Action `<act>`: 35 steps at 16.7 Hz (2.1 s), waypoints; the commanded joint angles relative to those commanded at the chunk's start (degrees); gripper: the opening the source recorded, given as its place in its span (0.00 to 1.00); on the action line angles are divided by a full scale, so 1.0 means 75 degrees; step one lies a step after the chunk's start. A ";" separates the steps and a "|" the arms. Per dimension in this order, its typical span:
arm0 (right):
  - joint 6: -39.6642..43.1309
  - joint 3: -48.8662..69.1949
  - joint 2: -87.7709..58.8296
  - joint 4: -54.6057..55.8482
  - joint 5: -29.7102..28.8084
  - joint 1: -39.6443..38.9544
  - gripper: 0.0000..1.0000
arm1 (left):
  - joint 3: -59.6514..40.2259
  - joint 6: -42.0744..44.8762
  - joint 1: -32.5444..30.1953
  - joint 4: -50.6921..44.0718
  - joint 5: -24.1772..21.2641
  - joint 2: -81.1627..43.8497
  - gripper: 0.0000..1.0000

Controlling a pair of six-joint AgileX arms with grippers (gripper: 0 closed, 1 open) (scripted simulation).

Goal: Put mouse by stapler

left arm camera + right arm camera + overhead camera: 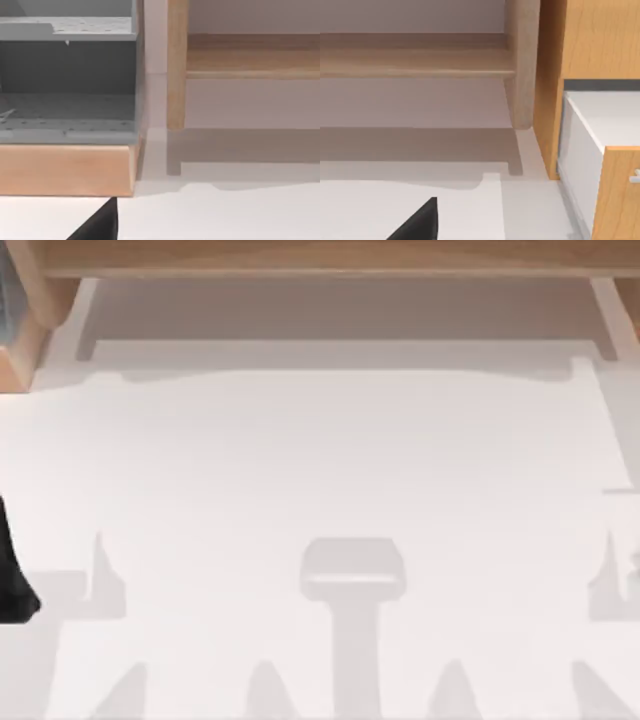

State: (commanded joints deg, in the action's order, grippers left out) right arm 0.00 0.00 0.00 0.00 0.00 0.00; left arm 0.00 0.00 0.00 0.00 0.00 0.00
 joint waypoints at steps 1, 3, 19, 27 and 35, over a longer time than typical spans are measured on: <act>0.0000 0.0000 0.0000 0.0000 0.0000 0.0000 1.00 | 0.0000 0.0000 0.0000 0.0000 0.0000 0.0000 1.00; 0.0005 0.0069 -0.0071 -0.0051 -0.0002 0.0025 1.00 | 0.0000 0.0000 0.0000 0.0000 0.0000 0.0000 1.00; 0.1205 0.9884 -0.9913 -0.5953 -0.0010 0.2434 1.00 | 0.0000 0.0000 0.0000 0.0000 0.0000 0.0000 1.00; 0.2341 1.5620 -1.5986 -0.8816 0.0104 0.2884 1.00 | 0.0000 0.0000 0.0000 0.0000 0.0000 0.0000 1.00; 0.3183 1.8522 -1.9532 -1.0221 0.0258 0.2904 1.00 | 0.0000 0.0000 0.0000 0.0000 0.0000 0.0000 1.00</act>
State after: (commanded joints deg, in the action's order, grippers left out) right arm 23.88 138.92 -146.49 -76.66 1.93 21.78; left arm 0.00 0.00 0.00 0.00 0.00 0.00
